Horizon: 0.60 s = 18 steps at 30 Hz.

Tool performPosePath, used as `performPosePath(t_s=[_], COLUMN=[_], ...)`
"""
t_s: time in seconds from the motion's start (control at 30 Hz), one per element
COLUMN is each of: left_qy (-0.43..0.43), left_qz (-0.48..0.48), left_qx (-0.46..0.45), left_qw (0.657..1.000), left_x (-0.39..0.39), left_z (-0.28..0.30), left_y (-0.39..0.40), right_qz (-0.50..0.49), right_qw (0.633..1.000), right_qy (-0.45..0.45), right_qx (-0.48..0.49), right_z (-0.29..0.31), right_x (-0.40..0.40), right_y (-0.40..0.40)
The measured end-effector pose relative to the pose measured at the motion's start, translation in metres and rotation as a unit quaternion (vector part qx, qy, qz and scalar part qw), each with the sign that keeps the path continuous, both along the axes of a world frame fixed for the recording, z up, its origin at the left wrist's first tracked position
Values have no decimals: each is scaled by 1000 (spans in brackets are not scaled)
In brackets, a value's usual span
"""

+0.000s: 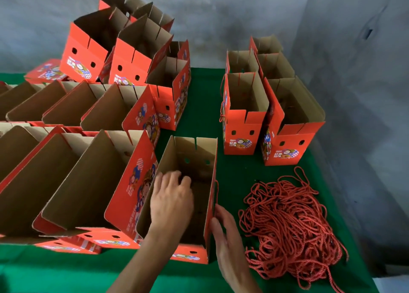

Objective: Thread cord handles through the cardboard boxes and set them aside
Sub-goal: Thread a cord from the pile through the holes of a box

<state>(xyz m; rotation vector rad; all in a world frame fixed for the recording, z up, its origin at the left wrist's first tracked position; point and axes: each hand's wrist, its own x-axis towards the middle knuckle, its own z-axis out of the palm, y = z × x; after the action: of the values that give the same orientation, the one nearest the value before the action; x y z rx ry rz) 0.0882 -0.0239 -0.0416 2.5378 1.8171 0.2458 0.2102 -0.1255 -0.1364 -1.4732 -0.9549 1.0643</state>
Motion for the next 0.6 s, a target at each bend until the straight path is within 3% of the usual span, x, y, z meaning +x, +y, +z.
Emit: performPosePath(t_s=[0.07,0.1,0.17,0.27,0.4,0.6], left_qy=[-28,-49,-103,-144,-84,-170], left_qz=[16,31,63,119,144,93], left_qx=[94,99,51,-3,-51,-138], left_qw=[995,993,991,982,985,971], left_x=[-15,-21,-31,-37,-39,-26], left_z=[5,9,16,19,20,39], left_y=[-1,-2,-3,-5,-9,-5], right_qz=[-1,7,39,70,31,-81], right_qw=[1000,999,998,996,984,976], right_qy=[12,20,28,-46,-167,-195], right_qx=[19,29,40,37,49,46], right_z=[10,15,25,37,46,50], right_x=[-2,-4,-7,-11,-15,-2], right_y=[1,2,4,5,5,9])
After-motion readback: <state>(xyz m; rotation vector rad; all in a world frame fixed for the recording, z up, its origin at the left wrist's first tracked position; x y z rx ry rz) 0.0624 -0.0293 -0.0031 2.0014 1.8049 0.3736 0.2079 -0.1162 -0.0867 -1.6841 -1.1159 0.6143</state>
